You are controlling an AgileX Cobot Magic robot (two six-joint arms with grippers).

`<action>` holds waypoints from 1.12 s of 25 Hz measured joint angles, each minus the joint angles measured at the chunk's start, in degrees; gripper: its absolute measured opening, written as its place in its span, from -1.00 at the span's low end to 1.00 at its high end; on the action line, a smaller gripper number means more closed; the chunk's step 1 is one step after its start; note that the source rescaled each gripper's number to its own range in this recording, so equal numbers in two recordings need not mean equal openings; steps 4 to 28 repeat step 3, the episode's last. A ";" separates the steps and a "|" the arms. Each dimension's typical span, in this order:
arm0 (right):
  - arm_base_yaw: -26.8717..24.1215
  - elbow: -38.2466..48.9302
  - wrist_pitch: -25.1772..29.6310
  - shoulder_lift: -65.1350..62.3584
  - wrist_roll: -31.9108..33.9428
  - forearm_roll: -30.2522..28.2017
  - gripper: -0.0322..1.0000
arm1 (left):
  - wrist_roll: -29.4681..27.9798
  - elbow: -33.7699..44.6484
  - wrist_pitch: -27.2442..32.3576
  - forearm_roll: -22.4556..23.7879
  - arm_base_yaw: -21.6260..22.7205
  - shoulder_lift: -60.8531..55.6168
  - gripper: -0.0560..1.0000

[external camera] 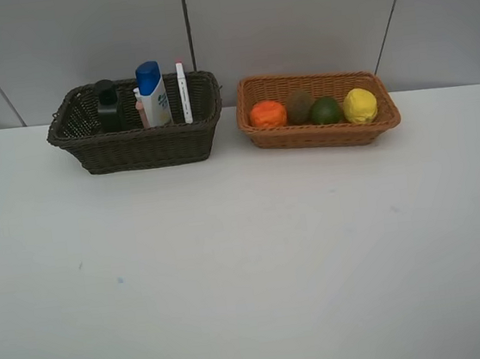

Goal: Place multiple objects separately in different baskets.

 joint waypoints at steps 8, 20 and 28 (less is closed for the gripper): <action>0.00 0.00 0.00 0.00 0.00 0.00 1.00 | 0.00 0.00 0.00 0.00 0.00 0.00 0.90; 0.00 0.00 0.00 0.00 0.00 0.00 1.00 | 0.00 0.00 0.00 0.00 0.00 0.00 0.90; 0.00 0.00 0.00 0.00 0.00 0.00 1.00 | 0.00 0.00 0.00 0.00 0.00 0.00 0.90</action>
